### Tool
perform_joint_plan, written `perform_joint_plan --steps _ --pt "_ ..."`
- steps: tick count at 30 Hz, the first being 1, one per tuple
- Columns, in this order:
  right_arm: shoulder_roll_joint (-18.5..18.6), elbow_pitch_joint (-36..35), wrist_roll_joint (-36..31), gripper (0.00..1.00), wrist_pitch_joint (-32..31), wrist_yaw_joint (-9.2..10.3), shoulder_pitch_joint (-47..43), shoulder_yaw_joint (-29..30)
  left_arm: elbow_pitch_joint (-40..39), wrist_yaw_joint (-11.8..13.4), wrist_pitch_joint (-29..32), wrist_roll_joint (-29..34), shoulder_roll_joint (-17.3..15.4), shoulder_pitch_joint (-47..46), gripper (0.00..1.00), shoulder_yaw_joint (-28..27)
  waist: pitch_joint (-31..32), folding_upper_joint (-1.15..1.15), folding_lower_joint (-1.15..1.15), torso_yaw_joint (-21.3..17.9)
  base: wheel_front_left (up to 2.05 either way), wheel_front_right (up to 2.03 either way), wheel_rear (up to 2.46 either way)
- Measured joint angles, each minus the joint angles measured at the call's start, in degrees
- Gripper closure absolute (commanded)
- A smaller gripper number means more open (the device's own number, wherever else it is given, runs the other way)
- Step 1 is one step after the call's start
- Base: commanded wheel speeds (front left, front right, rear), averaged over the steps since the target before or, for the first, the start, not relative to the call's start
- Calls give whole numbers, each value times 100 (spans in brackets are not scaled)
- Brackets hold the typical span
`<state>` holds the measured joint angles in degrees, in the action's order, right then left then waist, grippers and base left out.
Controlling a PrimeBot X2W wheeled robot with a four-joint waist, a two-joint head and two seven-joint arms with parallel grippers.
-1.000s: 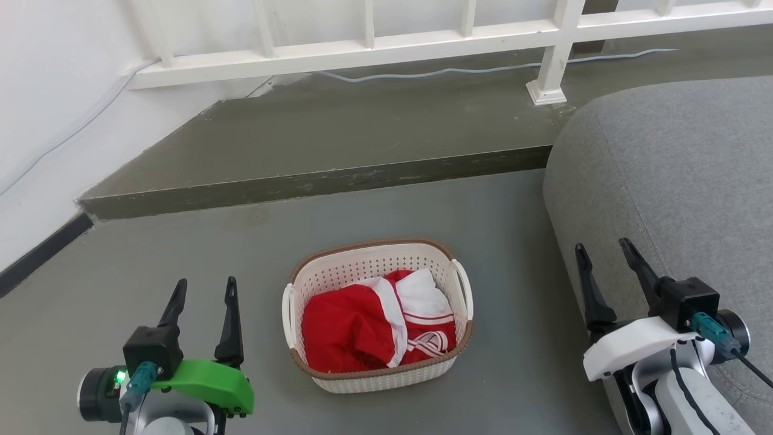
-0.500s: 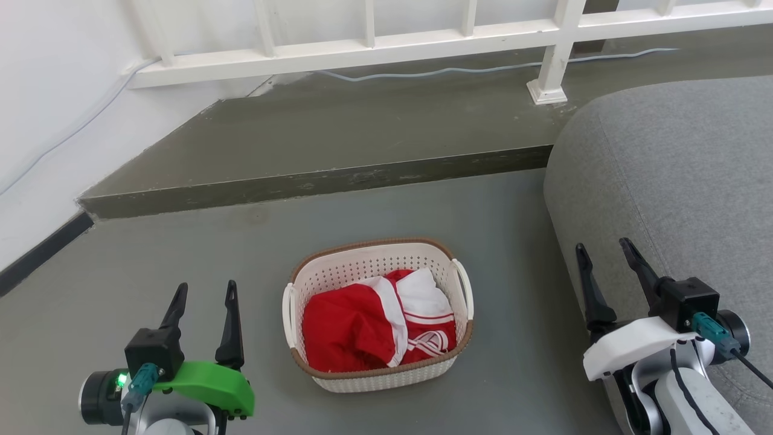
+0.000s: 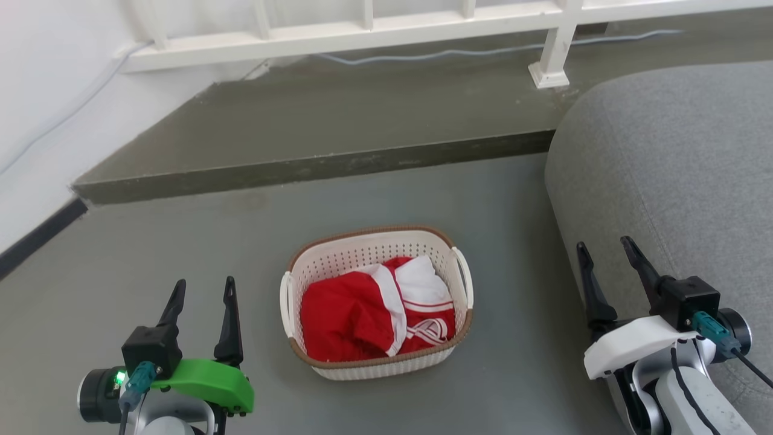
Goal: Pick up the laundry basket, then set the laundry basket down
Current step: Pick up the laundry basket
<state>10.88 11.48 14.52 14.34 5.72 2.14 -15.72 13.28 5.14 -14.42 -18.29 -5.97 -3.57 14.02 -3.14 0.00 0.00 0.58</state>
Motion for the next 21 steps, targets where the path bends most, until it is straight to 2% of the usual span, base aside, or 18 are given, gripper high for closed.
perform_joint_plan --steps 21 --pt "-29 -145 -47 0 0 -7 361 14 -204 -59 0 2 12 -339 0 -9 -951 0 0 -74 0 0 0"
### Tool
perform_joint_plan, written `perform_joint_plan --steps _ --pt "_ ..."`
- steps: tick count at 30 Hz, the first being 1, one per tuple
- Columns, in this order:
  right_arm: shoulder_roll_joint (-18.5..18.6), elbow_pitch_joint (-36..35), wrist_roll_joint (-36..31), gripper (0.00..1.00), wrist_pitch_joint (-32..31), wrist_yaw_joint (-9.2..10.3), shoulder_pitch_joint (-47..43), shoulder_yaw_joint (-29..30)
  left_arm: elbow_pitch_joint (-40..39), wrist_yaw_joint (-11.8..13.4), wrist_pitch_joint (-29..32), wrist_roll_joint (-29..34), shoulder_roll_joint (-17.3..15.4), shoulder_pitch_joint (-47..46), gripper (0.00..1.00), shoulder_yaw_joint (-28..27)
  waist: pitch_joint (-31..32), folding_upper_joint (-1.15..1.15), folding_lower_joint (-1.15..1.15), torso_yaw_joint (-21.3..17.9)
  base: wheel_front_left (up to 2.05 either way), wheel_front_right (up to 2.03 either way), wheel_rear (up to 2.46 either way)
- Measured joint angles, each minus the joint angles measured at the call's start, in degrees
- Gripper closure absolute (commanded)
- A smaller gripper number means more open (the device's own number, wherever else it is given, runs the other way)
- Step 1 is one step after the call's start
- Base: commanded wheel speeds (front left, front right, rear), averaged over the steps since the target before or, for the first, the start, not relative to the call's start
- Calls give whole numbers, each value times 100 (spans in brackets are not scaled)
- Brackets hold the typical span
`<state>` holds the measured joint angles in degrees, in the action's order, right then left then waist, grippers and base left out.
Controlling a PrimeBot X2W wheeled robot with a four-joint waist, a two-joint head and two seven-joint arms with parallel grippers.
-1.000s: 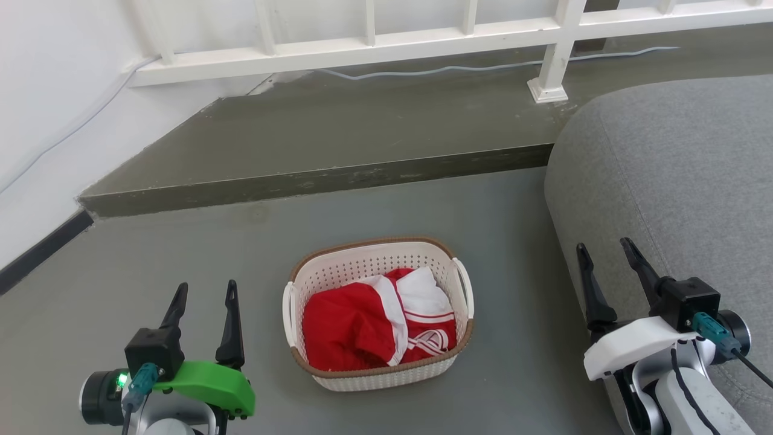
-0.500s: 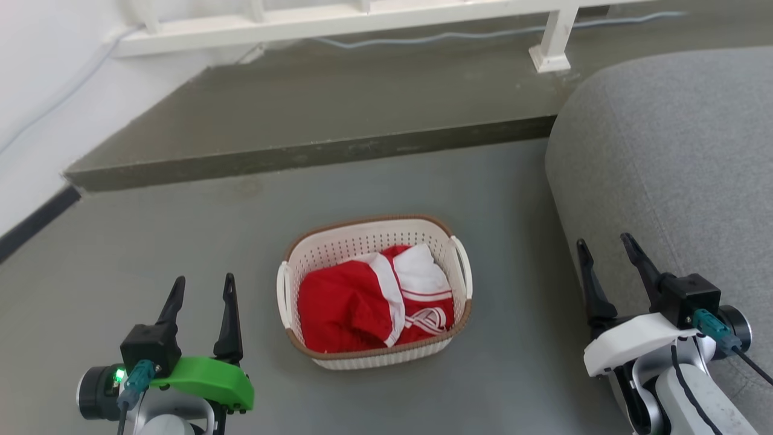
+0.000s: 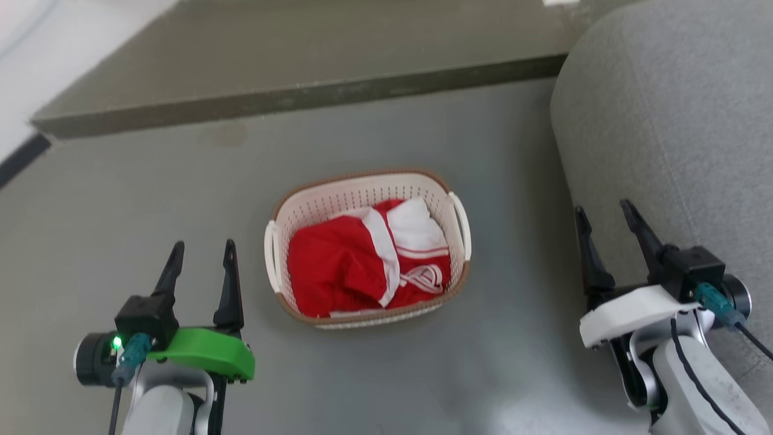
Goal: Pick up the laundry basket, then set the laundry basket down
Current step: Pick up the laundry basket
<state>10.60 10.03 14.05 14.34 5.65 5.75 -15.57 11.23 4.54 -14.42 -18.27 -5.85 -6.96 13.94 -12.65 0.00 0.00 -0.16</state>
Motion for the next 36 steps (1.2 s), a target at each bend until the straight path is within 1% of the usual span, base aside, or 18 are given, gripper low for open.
perform_joint_plan --steps 11,31,34,36 --pt "-144 -40 -9 0 1 -1 438 -14 -46 -89 0 43 3 -404 0 8 -769 0 0 -45 0 0 0" --pt "-261 -20 -159 0 9 -4 1428 -42 9 -210 0 96 16 -1362 0 -2 -2302 0 1 -178 0 0 0" --pt "-283 60 -159 0 10 -10 1604 -53 112 -252 2 91 23 -1511 0 -8 -2512 0 0 -195 0 0 0" --pt "-298 151 -159 0 19 -59 1722 -58 185 -257 26 85 33 -1625 0 -11 -2646 0 1 -203 0 0 0"
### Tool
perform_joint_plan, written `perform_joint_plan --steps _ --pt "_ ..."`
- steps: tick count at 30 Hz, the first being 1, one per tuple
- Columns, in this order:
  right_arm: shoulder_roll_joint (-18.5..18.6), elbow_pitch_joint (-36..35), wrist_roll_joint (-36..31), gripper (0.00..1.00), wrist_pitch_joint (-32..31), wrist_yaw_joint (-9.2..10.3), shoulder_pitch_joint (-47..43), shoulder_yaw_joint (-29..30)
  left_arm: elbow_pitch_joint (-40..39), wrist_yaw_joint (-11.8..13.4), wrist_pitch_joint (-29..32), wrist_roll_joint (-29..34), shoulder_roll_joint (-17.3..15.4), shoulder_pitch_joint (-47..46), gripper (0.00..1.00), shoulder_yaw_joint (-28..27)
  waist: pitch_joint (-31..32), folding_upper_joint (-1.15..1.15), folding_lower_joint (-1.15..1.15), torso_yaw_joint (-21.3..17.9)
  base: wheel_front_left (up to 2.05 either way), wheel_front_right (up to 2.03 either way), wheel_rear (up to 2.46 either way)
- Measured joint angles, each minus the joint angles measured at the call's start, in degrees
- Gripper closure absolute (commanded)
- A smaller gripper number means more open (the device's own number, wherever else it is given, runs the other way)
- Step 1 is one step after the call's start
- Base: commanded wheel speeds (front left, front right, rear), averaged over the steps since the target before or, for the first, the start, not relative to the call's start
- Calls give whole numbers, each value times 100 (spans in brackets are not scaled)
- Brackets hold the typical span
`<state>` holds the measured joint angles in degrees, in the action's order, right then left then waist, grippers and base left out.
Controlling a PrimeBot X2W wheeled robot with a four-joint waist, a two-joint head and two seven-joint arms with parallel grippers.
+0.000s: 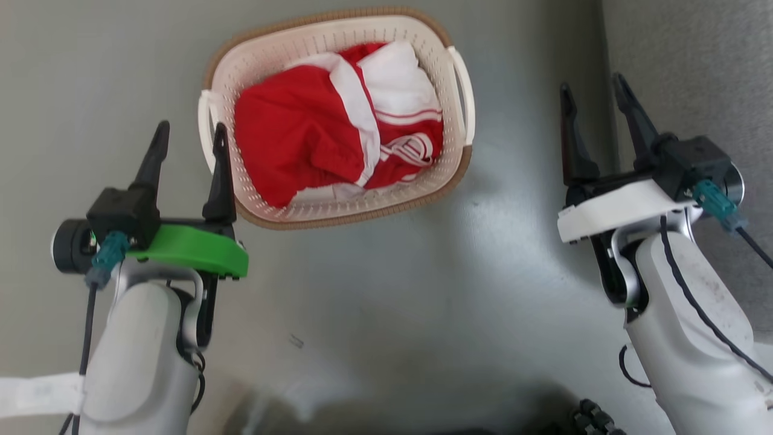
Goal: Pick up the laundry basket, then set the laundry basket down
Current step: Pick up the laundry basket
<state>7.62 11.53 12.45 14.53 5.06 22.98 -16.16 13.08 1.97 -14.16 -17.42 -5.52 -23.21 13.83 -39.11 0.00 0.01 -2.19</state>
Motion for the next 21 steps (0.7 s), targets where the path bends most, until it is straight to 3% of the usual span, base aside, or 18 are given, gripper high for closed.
perform_joint_plan --steps 21 --pt "-201 1667 64 0 -308 -515 1171 -415 1596 -300 528 -321 67 -1221 0 -85 -847 0 0 35 0 0 0"
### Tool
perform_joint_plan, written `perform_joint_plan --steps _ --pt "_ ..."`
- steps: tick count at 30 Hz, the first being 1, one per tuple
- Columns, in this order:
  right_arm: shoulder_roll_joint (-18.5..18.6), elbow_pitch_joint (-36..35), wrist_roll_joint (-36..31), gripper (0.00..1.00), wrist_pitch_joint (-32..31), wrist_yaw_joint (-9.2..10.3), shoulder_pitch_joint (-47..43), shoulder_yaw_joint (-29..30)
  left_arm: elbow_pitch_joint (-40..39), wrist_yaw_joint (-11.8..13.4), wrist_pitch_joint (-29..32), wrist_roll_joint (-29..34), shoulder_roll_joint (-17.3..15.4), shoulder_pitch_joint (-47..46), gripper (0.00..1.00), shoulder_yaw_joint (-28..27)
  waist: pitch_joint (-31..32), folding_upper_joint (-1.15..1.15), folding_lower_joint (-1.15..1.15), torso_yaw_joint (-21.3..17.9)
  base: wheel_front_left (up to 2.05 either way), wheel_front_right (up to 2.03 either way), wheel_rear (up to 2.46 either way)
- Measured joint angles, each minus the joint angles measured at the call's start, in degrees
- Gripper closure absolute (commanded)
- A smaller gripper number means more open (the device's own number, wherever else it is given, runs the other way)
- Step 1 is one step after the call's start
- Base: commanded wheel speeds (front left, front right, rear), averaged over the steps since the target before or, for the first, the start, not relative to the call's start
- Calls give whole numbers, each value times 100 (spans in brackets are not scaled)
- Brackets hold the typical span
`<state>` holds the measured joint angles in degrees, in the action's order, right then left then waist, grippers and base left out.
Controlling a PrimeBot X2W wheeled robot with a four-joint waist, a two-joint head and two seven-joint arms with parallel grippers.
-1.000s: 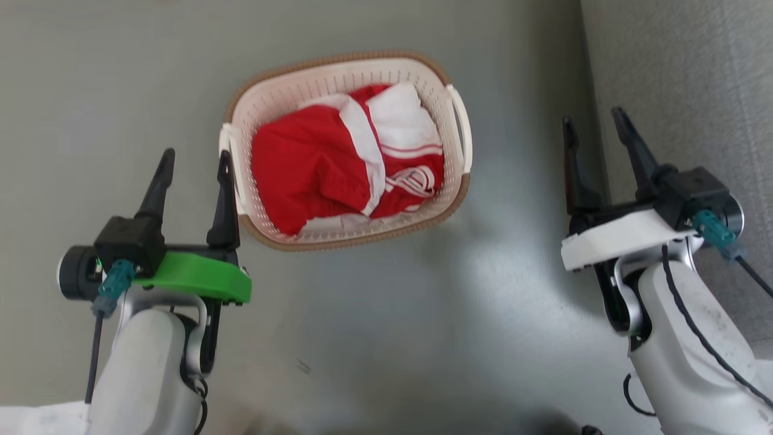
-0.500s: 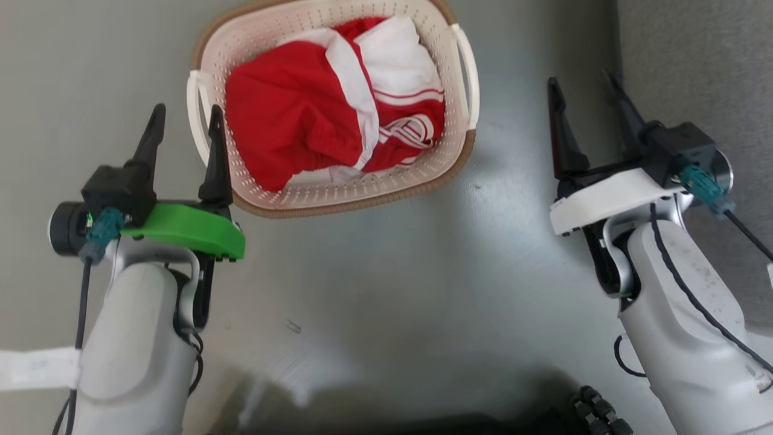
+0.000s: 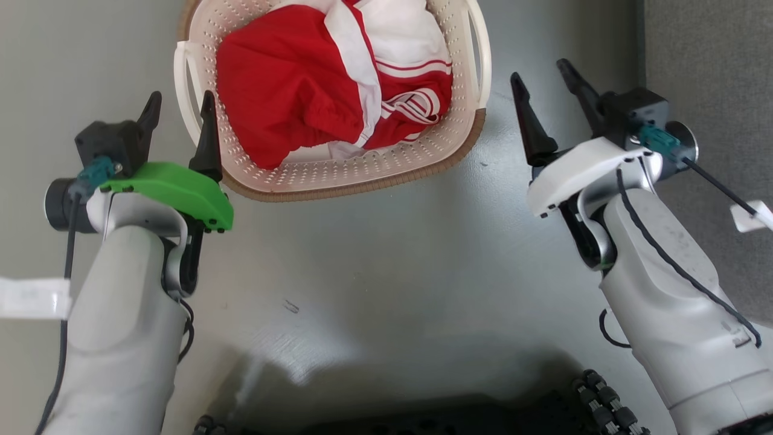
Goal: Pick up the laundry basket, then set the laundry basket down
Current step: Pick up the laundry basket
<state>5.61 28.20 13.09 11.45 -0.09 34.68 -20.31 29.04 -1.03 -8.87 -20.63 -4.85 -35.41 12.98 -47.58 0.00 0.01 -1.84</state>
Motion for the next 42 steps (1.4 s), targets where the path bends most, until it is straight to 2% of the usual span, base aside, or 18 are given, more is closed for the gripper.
perform_joint_plan --steps 13,24,32,42 --pt "-157 1087 111 0 -448 -198 1020 -233 1011 -252 553 -30 -62 -954 0 43 -272 0 0 -46 0 0 0" --pt "-187 1855 169 0 -812 -348 1593 -517 1767 -358 923 -97 -71 -1498 0 48 -392 0 0 -53 0 0 0" --pt "-183 2218 449 0 -1053 -412 1940 -630 2196 -426 1104 -235 -73 -1833 0 46 -518 0 0 -72 0 0 0" --pt "-185 2323 871 0 -1203 -491 2199 -994 2647 -482 1289 -240 32 -2133 0 123 -600 0 0 -13 0 0 0"
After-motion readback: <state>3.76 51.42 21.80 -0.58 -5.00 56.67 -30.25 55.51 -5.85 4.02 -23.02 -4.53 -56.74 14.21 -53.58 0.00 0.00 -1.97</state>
